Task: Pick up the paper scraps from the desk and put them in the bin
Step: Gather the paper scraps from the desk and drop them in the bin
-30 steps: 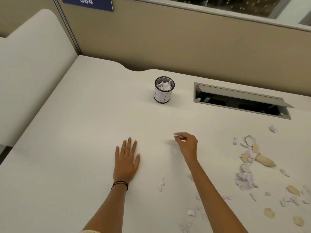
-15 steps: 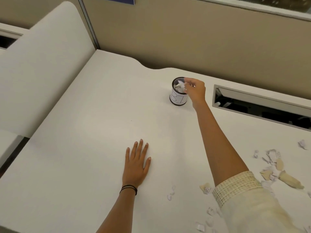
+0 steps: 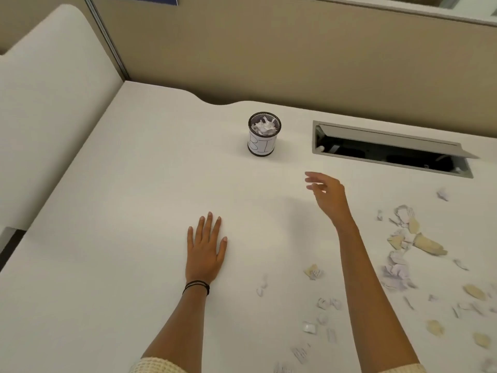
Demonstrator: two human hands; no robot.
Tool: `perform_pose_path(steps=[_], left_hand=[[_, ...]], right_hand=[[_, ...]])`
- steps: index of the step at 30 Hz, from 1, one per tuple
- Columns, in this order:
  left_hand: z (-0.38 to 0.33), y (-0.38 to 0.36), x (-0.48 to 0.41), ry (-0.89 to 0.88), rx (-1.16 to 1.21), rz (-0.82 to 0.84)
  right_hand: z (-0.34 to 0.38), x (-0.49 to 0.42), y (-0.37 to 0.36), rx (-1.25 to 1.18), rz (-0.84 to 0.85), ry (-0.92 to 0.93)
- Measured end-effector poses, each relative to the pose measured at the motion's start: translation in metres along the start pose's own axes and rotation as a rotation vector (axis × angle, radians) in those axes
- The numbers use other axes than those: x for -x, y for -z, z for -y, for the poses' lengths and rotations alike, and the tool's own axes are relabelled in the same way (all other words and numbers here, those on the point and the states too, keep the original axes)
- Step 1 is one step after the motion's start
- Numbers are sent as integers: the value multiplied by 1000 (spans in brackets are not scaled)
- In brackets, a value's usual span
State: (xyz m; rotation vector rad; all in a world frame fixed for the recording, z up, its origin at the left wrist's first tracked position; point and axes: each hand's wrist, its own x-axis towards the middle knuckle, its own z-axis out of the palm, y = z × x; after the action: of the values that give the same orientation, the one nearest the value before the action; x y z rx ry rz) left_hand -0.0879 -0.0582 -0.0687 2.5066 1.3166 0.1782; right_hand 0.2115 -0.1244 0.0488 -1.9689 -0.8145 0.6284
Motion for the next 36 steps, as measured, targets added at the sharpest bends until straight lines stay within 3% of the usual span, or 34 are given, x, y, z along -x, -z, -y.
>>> perform_pose_path(steps=[8, 21, 36], left_hand=[[-1, -1, 2, -9, 6, -19], [-1, -5, 3, -13, 10, -25], [0, -5, 2, -21, 2, -45]], right_hand=[[-81, 106, 13, 267, 270, -56], [-98, 164, -8, 397, 210, -49], [-83, 106, -31, 390, 157, -28]])
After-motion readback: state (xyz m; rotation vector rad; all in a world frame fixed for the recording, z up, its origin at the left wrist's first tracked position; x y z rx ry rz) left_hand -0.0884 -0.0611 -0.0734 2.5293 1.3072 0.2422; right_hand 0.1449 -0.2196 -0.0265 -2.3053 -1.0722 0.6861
